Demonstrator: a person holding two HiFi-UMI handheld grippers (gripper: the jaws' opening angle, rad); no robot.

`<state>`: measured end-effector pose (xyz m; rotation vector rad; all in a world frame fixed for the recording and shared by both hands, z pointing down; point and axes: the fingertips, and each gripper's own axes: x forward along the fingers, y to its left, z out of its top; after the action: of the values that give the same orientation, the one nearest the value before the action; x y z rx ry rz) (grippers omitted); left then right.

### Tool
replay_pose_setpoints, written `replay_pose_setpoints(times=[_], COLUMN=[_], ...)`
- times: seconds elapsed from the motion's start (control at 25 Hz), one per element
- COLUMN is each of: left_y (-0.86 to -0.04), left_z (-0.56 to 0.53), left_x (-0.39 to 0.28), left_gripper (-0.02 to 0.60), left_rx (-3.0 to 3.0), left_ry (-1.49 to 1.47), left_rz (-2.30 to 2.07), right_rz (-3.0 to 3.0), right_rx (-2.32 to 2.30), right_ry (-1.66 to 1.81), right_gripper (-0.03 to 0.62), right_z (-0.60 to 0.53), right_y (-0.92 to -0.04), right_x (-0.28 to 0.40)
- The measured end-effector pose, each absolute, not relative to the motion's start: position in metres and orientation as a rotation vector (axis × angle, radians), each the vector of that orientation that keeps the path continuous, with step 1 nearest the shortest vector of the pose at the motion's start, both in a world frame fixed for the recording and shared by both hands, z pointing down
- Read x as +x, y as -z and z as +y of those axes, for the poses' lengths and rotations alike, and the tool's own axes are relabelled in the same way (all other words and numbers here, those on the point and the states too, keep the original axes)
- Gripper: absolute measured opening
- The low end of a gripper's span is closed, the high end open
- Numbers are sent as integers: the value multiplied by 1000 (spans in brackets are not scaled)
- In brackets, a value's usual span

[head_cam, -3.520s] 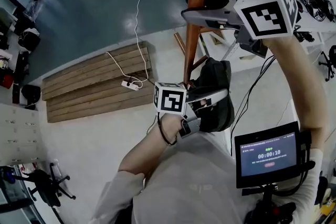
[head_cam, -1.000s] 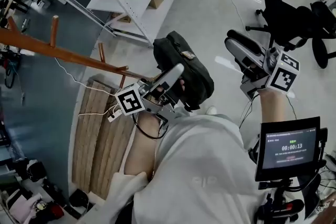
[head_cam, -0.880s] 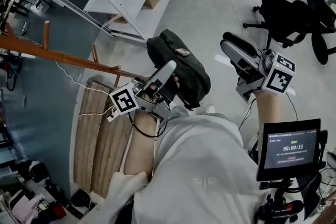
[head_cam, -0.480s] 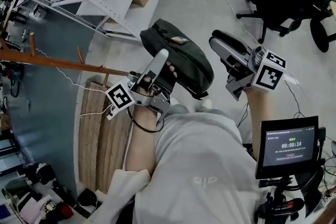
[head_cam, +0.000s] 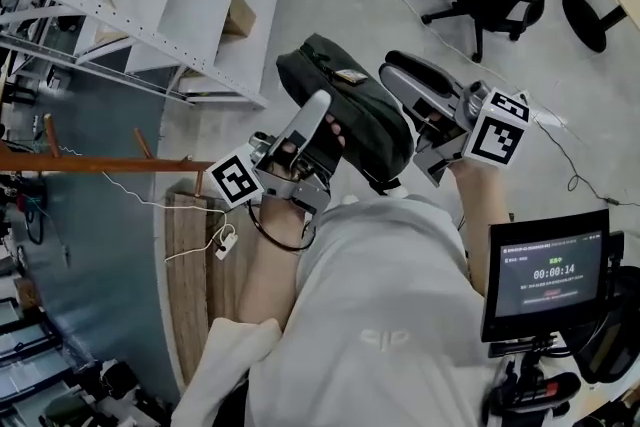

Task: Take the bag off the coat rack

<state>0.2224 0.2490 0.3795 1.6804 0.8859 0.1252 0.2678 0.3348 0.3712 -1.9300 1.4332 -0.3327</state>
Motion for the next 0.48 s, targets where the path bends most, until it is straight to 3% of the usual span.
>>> replay_pose_setpoints(times=[0.36, 0.48], left_y=[-392, -391], left_z=[258, 259], left_x=[236, 235], left_gripper=[35, 35], left_rx=[1666, 1659], left_ry=[-189, -186], left_rz=[904, 910], right_rz=[1304, 1284], right_rx=[-1972, -1938], right_ry=[328, 335], right_gripper=[167, 140], right_z=[351, 354], right_y=[-383, -387], right_x=[278, 280])
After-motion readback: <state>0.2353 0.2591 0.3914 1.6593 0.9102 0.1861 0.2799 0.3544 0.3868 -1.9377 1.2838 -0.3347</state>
